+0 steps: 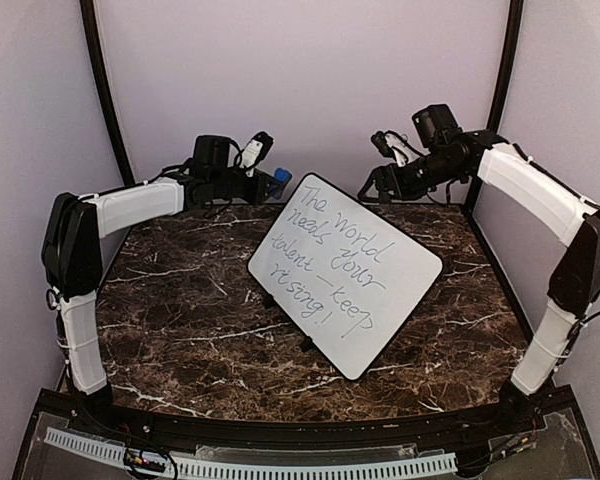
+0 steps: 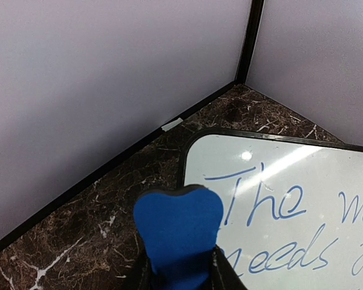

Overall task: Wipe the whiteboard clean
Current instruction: Hold the whiteboard at the center of the board, then erase the center of the whiteboard.

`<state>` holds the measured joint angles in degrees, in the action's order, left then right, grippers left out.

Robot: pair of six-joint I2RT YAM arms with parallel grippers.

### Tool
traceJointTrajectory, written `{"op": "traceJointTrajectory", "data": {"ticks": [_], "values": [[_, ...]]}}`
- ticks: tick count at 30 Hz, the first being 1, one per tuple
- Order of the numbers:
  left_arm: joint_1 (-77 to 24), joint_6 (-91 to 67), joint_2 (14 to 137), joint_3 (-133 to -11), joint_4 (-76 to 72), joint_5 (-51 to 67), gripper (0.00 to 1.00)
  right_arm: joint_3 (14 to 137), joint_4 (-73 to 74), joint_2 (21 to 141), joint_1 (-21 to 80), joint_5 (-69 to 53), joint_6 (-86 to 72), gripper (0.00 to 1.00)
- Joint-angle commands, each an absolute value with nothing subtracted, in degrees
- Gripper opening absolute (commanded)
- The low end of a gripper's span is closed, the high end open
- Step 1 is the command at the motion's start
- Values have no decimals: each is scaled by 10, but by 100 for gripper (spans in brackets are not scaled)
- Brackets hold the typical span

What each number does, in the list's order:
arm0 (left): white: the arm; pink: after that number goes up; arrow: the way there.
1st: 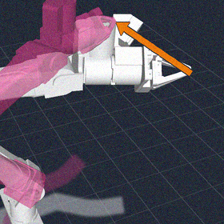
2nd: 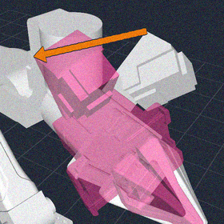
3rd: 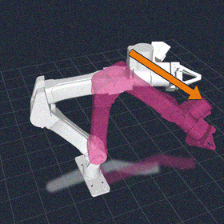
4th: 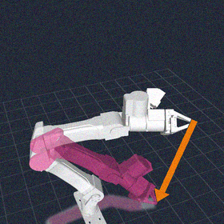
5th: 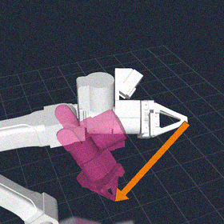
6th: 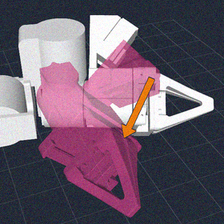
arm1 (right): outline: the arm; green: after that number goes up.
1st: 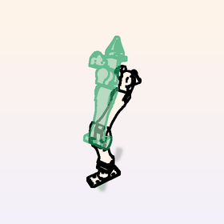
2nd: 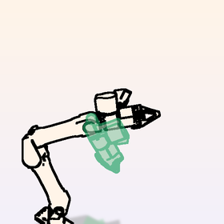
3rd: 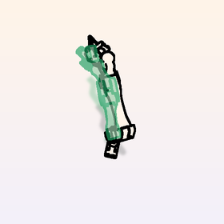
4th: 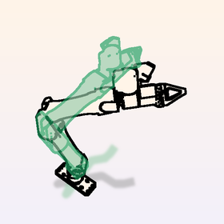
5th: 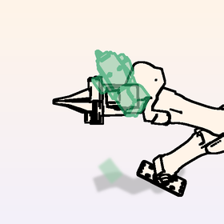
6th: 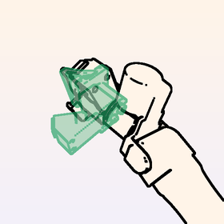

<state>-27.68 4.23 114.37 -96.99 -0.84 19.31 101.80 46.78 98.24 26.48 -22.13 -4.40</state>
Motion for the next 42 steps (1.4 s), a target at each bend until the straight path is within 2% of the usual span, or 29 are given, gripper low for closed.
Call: {"op": "traceJointTrajectory", "data": {"ticks": [1,5,10,16,19,22,25,32,42], "values": [[-277,39,1110,-950,-51,214,11,1030,467,1002,259,-251,-35,75],[-277,44,1114,-973,-53,228,11,1026,461,1018,258,-291,-33,64],[-277,48,1116,-982,-78,222,10,1034,465,1037,256,-300,-37,62],[-277,47,1119,-967,-95,227,10,1042,470,1049,252,-326,-45,47],[-278,37,1119,-950,-116,229,10,1038,471,1052,252,-330,-47,33],[-285,36,1123,-944,-125,235,10,1046,479,1060,252,-341,-51,14],[-297,63,1126,-947,-110,224,10,1052,484,1059,252,-349,-55,0],[-304,65,1113,-941,-63,224,7,1084,507,1052,272,-323,-65,0],[-304,34,1065,-917,-6,187,5,1166,573,1077,328,-219,-76,0]]}}
